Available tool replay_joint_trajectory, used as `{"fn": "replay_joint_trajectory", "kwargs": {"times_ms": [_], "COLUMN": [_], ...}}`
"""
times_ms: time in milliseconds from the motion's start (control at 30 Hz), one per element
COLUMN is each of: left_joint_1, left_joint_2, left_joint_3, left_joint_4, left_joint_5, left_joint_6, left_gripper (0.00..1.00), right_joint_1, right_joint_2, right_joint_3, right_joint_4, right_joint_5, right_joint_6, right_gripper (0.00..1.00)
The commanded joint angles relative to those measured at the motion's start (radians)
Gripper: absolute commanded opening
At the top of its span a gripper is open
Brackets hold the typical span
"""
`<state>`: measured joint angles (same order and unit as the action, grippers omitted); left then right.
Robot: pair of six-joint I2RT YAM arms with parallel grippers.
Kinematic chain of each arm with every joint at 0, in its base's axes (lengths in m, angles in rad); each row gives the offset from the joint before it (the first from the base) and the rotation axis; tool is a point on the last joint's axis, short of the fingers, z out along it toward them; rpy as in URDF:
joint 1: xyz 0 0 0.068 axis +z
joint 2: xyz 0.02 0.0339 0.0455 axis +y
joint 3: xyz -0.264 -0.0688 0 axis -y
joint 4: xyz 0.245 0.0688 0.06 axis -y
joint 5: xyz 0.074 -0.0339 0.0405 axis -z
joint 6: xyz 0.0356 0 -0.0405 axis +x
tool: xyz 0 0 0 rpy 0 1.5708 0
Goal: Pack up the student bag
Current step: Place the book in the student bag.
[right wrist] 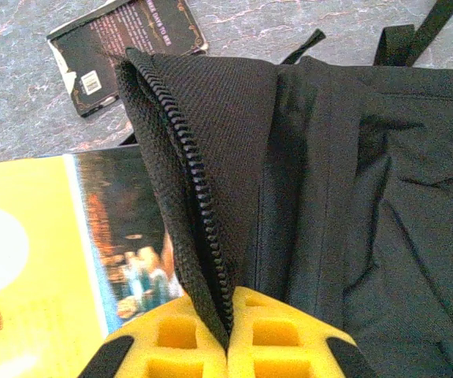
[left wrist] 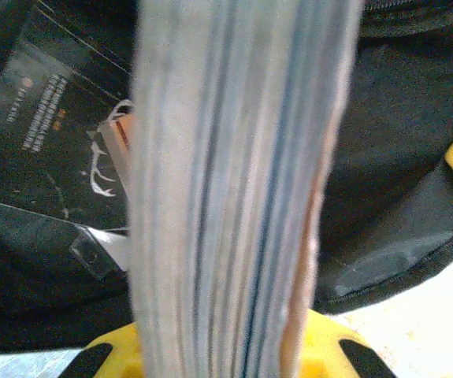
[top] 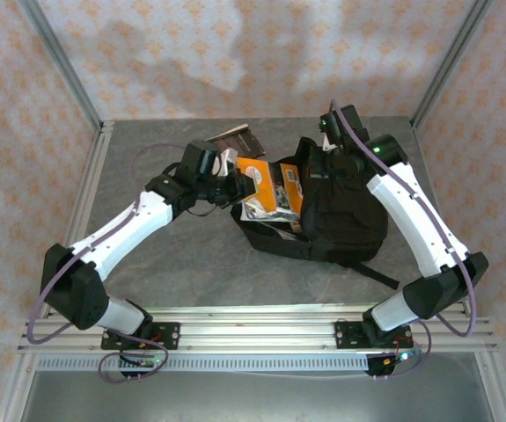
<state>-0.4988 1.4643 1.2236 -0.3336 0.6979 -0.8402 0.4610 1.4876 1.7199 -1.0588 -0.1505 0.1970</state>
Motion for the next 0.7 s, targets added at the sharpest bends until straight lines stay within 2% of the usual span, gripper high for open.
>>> {"fn": "replay_joint_trajectory", "kwargs": {"times_ms": [0,167,367,500,600,667], "left_joint_1": [-0.031,-0.054,-0.086,-0.106,-0.133,-0.155], "left_joint_2": [0.046,0.135,0.269,0.401,0.522,0.59], "left_joint_3": [0.067,0.092,0.124,0.161,0.229,0.3], "left_joint_4": [0.122,0.156,0.339,0.481,0.508,0.45], "left_joint_5": [0.055,0.057,0.072,0.072,0.068,0.067], "left_joint_6": [-0.008,-0.003,-0.072,-0.166,-0.204,-0.185], "left_gripper": [0.0,0.0,0.0,0.0,0.0,0.0], "right_joint_1": [-0.007,-0.007,-0.007,-0.007,-0.007,-0.007], "right_joint_2": [-0.064,-0.05,-0.019,-0.003,0.004,0.01], "right_joint_3": [0.048,0.107,0.162,0.182,0.173,0.162], "right_joint_4": [0.025,0.016,-0.006,-0.004,0.013,0.026], "right_joint_5": [-0.047,-0.121,-0.185,-0.225,-0.265,-0.289], "right_joint_6": [-0.025,-0.02,-0.008,0.001,0.021,0.035], "right_gripper": [0.0,0.0,0.0,0.0,0.0,0.0]}}
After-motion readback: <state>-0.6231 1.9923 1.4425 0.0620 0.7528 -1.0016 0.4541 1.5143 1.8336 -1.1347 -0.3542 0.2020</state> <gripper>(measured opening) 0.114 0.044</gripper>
